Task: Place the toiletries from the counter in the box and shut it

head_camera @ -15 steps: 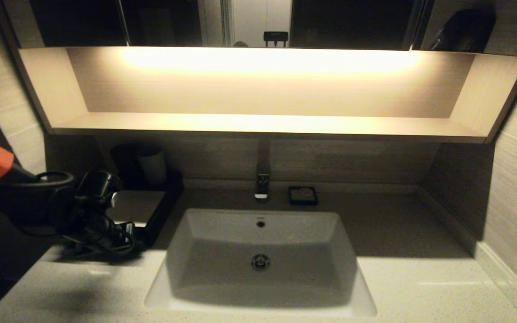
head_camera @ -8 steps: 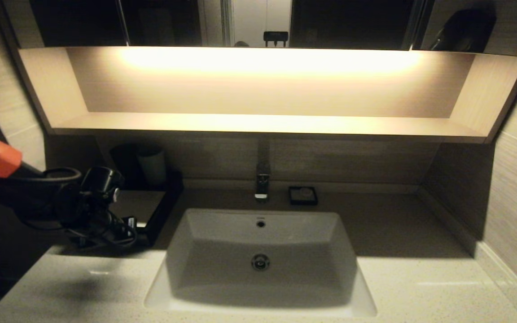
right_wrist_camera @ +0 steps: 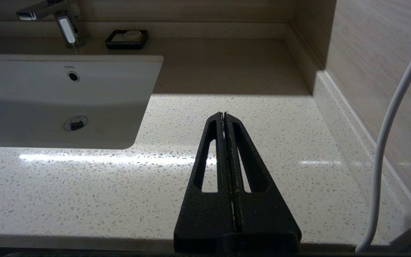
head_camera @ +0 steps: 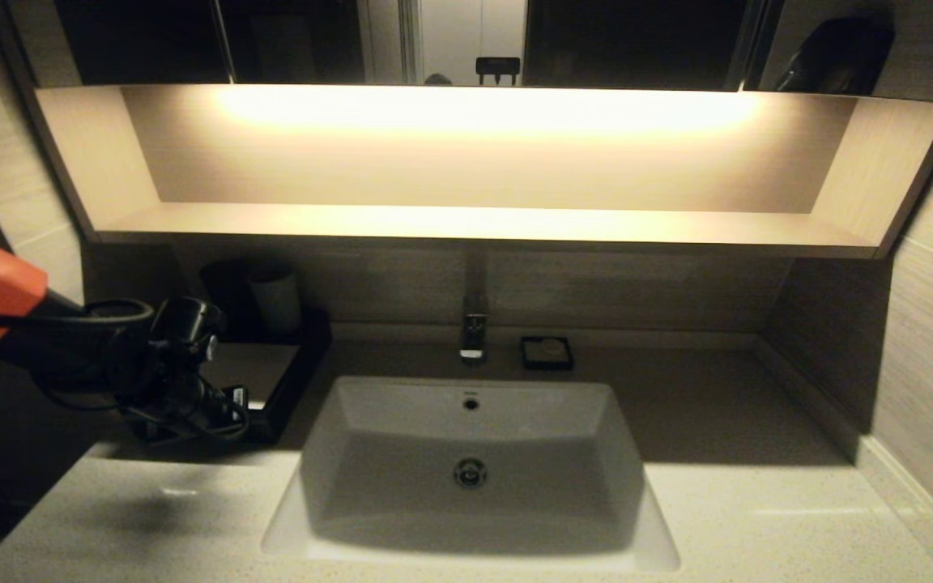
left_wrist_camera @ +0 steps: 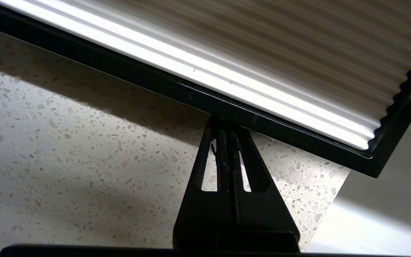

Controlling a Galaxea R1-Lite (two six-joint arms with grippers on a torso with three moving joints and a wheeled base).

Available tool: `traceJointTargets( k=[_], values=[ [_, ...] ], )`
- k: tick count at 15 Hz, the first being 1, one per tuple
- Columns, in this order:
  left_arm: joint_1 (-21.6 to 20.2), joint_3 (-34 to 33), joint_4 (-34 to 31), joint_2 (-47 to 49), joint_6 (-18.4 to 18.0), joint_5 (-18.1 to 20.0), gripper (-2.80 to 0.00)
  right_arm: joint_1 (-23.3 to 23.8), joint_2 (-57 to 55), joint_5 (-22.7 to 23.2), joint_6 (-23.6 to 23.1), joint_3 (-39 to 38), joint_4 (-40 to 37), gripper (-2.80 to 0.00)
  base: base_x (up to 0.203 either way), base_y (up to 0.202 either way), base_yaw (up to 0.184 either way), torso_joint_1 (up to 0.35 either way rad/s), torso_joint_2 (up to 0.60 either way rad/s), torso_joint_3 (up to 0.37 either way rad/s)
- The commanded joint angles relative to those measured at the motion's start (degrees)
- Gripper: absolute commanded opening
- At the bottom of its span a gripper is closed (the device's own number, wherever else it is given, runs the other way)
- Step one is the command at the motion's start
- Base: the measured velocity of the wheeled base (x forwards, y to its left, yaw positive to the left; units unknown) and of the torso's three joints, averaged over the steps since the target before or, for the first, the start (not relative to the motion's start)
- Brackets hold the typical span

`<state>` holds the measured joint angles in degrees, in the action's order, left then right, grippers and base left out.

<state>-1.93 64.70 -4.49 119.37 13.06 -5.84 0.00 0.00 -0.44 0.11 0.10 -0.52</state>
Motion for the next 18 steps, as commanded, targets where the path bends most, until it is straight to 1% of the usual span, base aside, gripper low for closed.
traceJointTargets(
  k=[1, 3, 7, 10, 12, 15, 16, 18],
  values=[
    [-0.09, -0.92, -0.20, -1.78, 0.17, -0.05, -2.80, 0.00, 0.00, 0.00, -0.02, -0.01, 0.00, -2.80, 0.000, 0.000, 0.000, 0.000, 0.00, 0.000],
    [-0.15, -4.43, -0.25, -4.67, 0.00, -0.05, -2.80, 0.00, 0.00, 0.00, -0.02, -0.01, 0.00, -2.80, 0.000, 0.000, 0.000, 0.000, 0.00, 0.000],
    [-0.77, -13.88, -0.14, -13.20, -0.36, -0.05, -2.80, 0.00, 0.00, 0.00, -0.02, -0.01, 0.00, -2.80, 0.000, 0.000, 0.000, 0.000, 0.00, 0.000],
    [-1.67, -18.39, 0.00, -20.47, -1.17, 0.03, -2.80, 0.00, 0.00, 0.00, -0.02, -0.01, 0.00, -2.80, 0.000, 0.000, 0.000, 0.000, 0.00, 0.000],
    [-1.83, -19.89, 0.16, -24.30, -2.44, 0.11, -2.80, 0.00, 0.00, 0.00, -0.02, -0.01, 0.00, -2.80, 0.000, 0.000, 0.000, 0.000, 0.00, 0.000],
    [-1.71, -20.09, 0.35, -27.59, -4.58, 0.34, -2.80, 0.00, 0.00, 0.00, -0.02, -0.01, 0.00, -2.80, 0.000, 0.000, 0.000, 0.000, 0.00, 0.000],
    [-1.15, -20.10, 0.36, -28.74, -5.15, 0.54, -2.80, 0.00, 0.00, 0.00, -0.02, -0.01, 0.00, -2.80, 0.000, 0.000, 0.000, 0.000, 0.00, 0.000],
    [2.36, -20.42, 0.40, -31.86, -5.61, 1.53, -2.80, 0.00, 0.00, 0.00, -0.02, -0.01, 0.00, -2.80, 0.000, 0.000, 0.000, 0.000, 0.00, 0.000]
  ],
)
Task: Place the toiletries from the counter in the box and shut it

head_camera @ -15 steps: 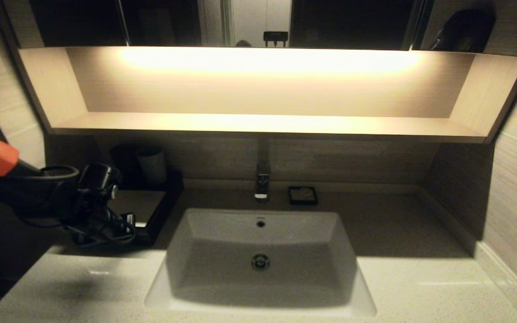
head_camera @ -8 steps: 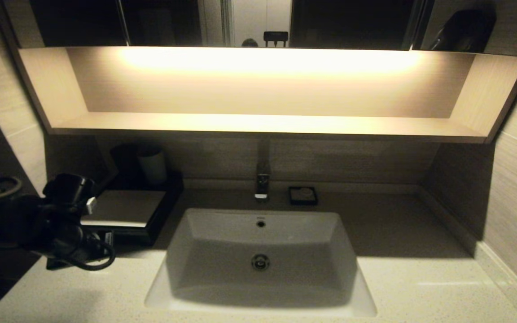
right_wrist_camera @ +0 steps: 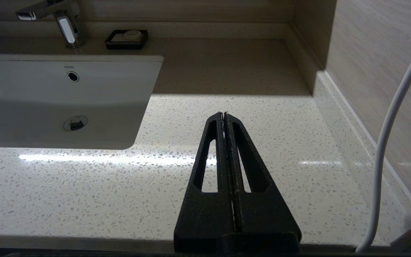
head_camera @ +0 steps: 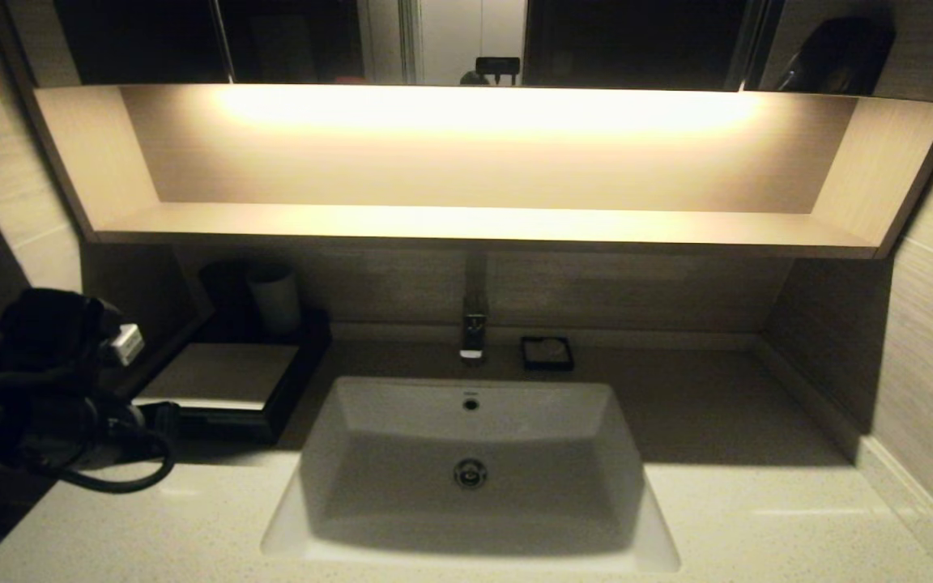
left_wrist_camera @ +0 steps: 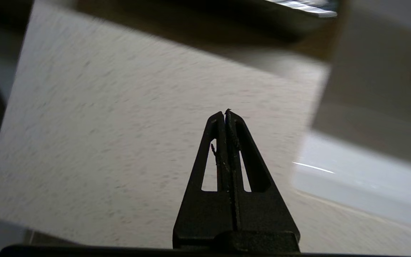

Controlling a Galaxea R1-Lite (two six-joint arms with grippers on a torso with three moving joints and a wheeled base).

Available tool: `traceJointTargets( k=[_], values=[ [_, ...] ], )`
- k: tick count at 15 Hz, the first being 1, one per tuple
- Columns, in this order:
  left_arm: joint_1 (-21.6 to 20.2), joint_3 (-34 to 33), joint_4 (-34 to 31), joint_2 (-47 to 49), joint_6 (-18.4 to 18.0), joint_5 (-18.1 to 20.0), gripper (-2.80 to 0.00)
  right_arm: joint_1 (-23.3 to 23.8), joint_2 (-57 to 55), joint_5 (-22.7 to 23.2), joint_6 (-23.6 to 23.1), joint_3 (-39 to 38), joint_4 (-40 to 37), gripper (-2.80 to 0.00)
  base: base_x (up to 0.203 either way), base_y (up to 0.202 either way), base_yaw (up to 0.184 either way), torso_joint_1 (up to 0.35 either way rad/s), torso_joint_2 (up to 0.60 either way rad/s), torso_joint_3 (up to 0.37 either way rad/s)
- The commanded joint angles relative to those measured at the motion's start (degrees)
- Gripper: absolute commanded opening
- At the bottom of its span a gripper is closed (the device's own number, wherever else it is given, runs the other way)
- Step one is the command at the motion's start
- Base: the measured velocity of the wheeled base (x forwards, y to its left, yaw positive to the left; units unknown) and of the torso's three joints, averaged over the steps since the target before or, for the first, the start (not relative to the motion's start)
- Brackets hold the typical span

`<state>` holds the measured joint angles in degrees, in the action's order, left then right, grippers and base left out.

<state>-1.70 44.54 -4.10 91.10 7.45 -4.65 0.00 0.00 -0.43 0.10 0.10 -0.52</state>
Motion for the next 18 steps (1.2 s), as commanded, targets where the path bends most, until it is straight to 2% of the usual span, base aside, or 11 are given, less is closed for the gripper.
traceJointTargets(
  k=[1, 4, 9, 15, 18],
  values=[
    [3.81, -1.02, 0.08, -5.72, -0.07, 1.31, -2.80, 0.00, 0.00, 0.00, -0.01, -0.01, 0.00, -2.80, 0.000, 0.000, 0.000, 0.000, 0.00, 0.000],
    [8.45, -2.82, 0.71, -10.81, 0.24, 5.18, -2.80, 0.00, 0.00, 0.00, -0.01, -0.01, 0.00, -2.80, 0.000, 0.000, 0.000, 0.000, 0.00, 0.000],
    [8.47, -5.33, 1.95, -13.98, -0.18, 4.95, -2.80, 0.00, 0.00, 0.00, -0.01, -0.01, 0.00, -2.80, 0.000, 0.000, 0.000, 0.000, 0.00, 0.000],
    [8.38, -11.21, 7.73, -23.01, -0.45, 4.67, -2.80, 0.00, 0.00, 0.00, -0.01, -0.01, 0.00, -2.80, 0.000, 0.000, 0.000, 0.000, 0.00, 0.000],
    [8.06, -15.20, 8.19, -29.15, -1.05, 2.09, -2.80, 0.00, 0.00, 0.00, -0.01, -0.01, 0.00, -2.80, 0.000, 0.000, 0.000, 0.000, 0.00, 0.000]
  ],
)
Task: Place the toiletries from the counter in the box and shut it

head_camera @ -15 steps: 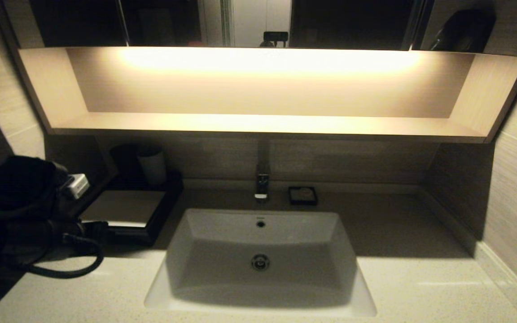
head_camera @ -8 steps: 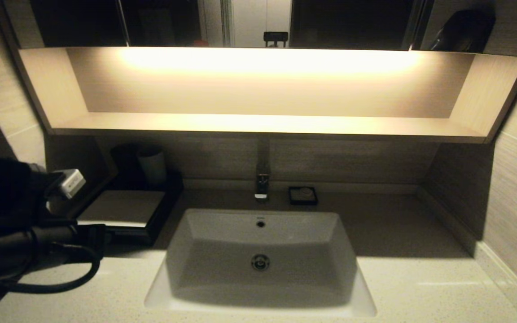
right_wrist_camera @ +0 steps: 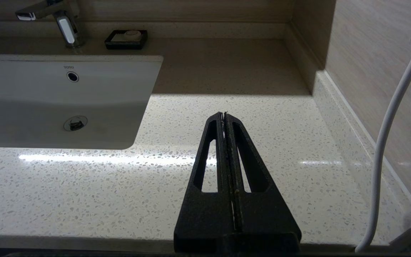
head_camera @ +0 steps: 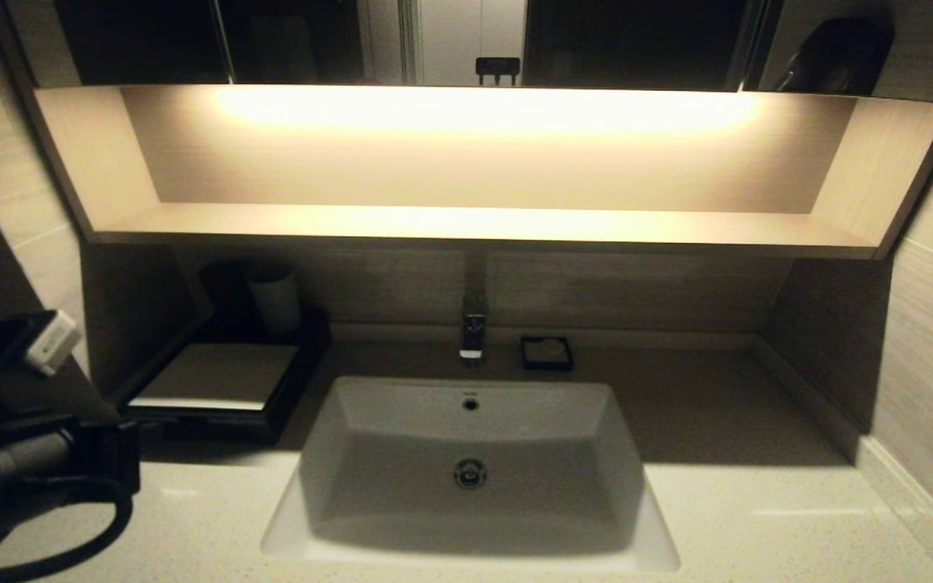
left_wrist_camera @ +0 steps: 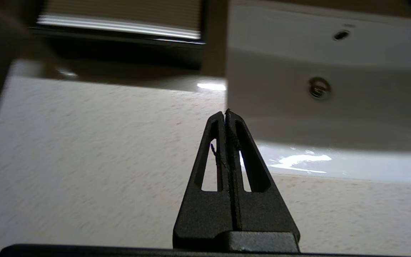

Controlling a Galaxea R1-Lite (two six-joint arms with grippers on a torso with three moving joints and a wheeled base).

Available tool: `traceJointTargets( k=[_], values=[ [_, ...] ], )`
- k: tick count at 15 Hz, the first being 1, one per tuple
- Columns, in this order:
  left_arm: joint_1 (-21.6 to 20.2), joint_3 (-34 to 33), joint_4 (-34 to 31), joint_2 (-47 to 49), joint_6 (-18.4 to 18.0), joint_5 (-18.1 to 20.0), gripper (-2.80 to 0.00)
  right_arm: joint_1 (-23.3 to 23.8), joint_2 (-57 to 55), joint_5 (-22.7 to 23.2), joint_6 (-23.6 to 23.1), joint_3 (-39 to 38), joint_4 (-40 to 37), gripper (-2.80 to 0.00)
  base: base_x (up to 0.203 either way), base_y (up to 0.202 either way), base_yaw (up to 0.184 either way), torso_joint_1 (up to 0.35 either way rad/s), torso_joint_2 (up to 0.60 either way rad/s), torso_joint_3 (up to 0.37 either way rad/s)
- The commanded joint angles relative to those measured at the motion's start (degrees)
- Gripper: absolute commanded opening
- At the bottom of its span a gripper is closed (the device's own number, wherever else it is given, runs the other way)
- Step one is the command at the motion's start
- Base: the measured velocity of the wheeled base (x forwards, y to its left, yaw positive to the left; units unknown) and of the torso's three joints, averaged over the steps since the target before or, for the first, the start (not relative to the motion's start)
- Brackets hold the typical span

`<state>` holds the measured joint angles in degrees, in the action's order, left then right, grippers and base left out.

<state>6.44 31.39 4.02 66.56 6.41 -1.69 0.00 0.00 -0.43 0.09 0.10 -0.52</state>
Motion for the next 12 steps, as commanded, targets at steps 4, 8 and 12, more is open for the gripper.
traceJointTargets(
  k=[4, 8, 12],
  values=[
    [-0.12, -8.22, -0.12, -13.88, -0.04, -3.70, -2.80, 0.00, 0.00, -0.01, 0.00, -0.01, 0.00, -2.80, 0.000, 0.000, 0.000, 0.000, 0.00, 0.000],
    [-0.18, -11.05, -1.52, -24.68, -1.46, -4.84, -2.80, 0.00, 0.00, -0.01, 0.00, -0.01, 0.00, -2.80, 0.000, 0.000, 0.000, 0.000, 0.00, 0.000],
    [-0.20, -11.57, -7.97, -34.24, -4.11, -5.79, -2.80, 0.00, 0.00, -0.01, 0.00, -0.01, 0.00, -2.80, 0.000, 0.000, 0.000, 0.000, 0.00, 0.000]
  ],
)
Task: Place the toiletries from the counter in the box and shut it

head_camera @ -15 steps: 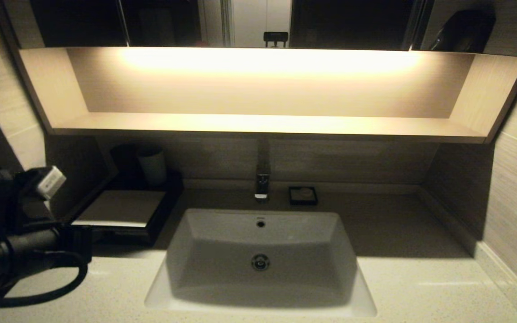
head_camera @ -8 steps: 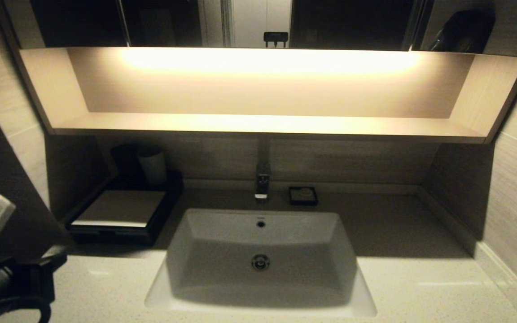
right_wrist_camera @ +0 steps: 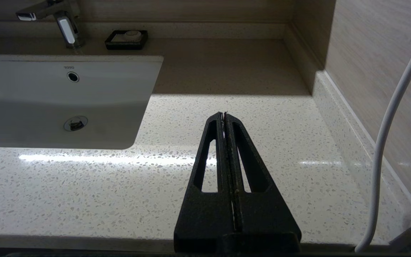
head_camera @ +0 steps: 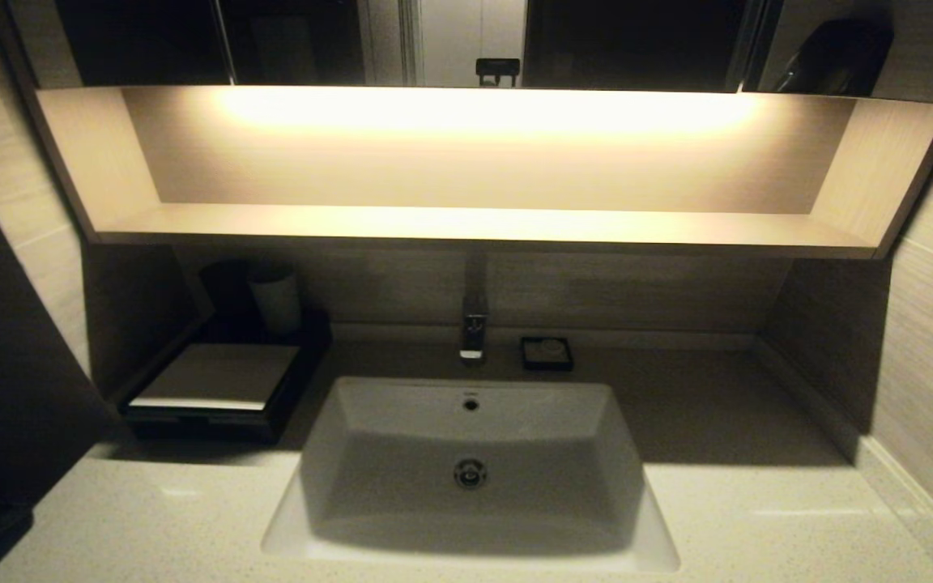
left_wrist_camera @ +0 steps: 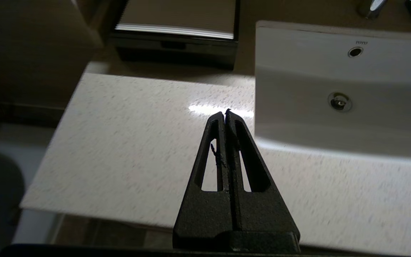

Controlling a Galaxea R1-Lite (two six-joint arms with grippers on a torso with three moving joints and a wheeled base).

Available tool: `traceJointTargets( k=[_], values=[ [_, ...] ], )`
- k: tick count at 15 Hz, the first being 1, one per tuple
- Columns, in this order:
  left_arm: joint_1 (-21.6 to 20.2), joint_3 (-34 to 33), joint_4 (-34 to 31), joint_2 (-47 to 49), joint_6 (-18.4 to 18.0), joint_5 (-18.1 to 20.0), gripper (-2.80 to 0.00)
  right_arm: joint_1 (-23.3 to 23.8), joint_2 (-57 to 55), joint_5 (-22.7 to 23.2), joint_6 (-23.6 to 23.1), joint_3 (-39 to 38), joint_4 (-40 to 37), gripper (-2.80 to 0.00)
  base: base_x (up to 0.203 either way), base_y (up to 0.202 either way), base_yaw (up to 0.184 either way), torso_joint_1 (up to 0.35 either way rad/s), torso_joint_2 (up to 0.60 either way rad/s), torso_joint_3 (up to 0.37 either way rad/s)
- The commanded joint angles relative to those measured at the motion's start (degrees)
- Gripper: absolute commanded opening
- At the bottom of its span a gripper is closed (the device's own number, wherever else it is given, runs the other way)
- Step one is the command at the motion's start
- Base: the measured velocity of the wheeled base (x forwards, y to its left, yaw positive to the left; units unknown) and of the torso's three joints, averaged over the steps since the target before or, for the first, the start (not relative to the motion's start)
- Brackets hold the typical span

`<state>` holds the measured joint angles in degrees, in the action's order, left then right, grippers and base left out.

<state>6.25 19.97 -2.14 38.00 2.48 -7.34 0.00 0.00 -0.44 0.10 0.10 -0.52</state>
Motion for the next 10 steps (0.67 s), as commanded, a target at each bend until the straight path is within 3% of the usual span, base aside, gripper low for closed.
traceJointTargets(
  k=[1, 6, 10],
  values=[
    [-0.01, -0.13, -4.01, -7.69, -0.36, -0.16, -2.80, 0.00, 0.00, 0.00, -0.01, -0.01, 0.00, -2.80, 0.000, 0.000, 0.000, 0.000, 0.00, 0.000],
    [-0.18, 0.15, -11.91, -15.29, -0.54, -0.14, -2.80, 0.00, 0.00, 0.00, -0.01, -0.01, 0.00, -2.80, 0.000, 0.000, 0.000, 0.000, 0.00, 0.000],
    [-1.19, 0.20, -13.06, -17.53, -0.51, -0.09, -2.80, 0.00, 0.00, 0.00, -0.01, -0.01, 0.00, -2.80, 0.000, 0.000, 0.000, 0.000, 0.00, 0.000]
  ],
)
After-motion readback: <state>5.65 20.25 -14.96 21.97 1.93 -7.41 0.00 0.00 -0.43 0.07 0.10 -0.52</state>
